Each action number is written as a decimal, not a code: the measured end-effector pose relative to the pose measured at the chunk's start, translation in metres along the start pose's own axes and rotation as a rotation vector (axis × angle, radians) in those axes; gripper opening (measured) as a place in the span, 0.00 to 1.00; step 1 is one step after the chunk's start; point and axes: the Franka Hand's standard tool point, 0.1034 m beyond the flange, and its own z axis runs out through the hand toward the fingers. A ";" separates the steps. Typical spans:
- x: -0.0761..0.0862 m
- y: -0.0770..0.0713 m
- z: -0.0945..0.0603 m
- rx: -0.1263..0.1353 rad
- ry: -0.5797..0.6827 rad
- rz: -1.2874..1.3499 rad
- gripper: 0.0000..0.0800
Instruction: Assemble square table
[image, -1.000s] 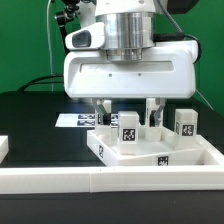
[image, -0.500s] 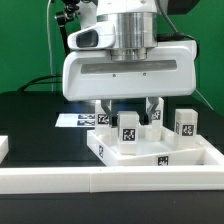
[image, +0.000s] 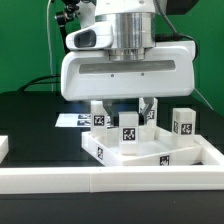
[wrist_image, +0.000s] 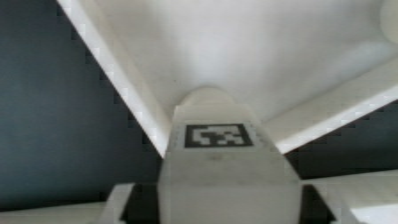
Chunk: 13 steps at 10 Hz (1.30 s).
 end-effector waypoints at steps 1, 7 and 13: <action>-0.001 0.000 0.001 0.007 0.000 0.115 0.36; -0.005 -0.011 0.003 0.086 -0.027 0.802 0.36; -0.011 -0.029 0.005 0.065 -0.090 1.154 0.36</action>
Offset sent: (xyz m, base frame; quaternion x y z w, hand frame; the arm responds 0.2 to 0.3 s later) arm -0.0157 0.0047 -0.0072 0.0236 -0.0363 0.2539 0.9663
